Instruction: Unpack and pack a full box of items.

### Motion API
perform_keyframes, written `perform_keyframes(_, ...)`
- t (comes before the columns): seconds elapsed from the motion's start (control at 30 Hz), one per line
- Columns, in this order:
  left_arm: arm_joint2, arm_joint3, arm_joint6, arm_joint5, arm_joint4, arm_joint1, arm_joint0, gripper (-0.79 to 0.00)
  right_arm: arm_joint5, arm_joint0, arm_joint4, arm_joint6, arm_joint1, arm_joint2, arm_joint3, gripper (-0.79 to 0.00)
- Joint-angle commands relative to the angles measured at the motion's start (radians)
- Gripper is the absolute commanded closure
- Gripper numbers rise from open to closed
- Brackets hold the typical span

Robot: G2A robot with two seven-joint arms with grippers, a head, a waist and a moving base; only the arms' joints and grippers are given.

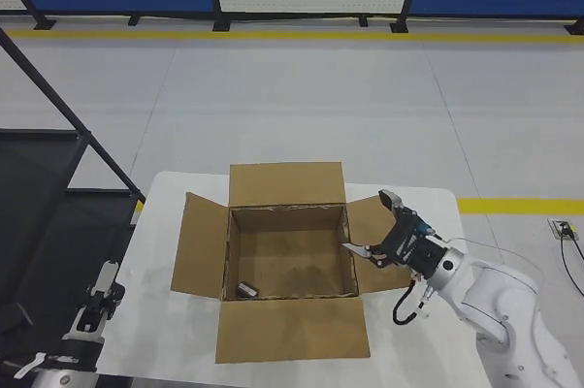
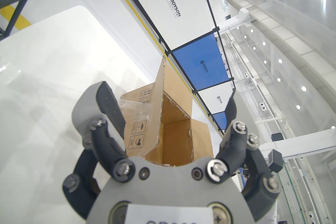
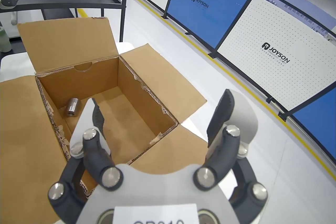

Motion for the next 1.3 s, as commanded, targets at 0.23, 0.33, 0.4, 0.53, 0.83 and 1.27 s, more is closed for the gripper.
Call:
perform_keyframes(0.23, 0.000, 0.000, 0.000, 0.000, 0.000, 0.000, 0.000, -0.785, 0.000, 0.000, 0.000, 0.000, 0.000, 0.000, 0.000, -0.785)
perform_keyframes(0.33, 0.000, 0.000, 0.000, 0.000, 0.000, 0.000, 0.000, -0.785, 0.002, 0.001, -0.015, 0.014, 0.000, -0.016, -0.011, -0.785)
perform_keyframes(0.4, 0.000, 0.000, 0.000, 0.000, 0.000, 0.000, 0.000, -0.785, 0.018, 0.037, -0.041, 0.084, -0.004, -0.066, -0.025, -0.785)
perform_keyframes(0.53, 0.000, 0.000, 0.000, 0.000, 0.000, 0.000, 0.000, -0.785, 0.049, 0.146, -0.007, 0.199, -0.018, -0.150, -0.004, -0.785)
perform_keyframes(0.83, 0.000, 0.000, 0.000, 0.000, 0.000, 0.000, 0.000, -0.785, 0.018, 0.430, 0.157, 0.428, -0.057, -0.335, 0.227, -0.785)
perform_keyframes(1.27, 0.000, 0.000, 0.000, 0.000, 0.000, 0.000, 0.000, -0.785, 0.020, 0.589, 0.233, 0.523, -0.094, -0.457, 0.382, -0.785)
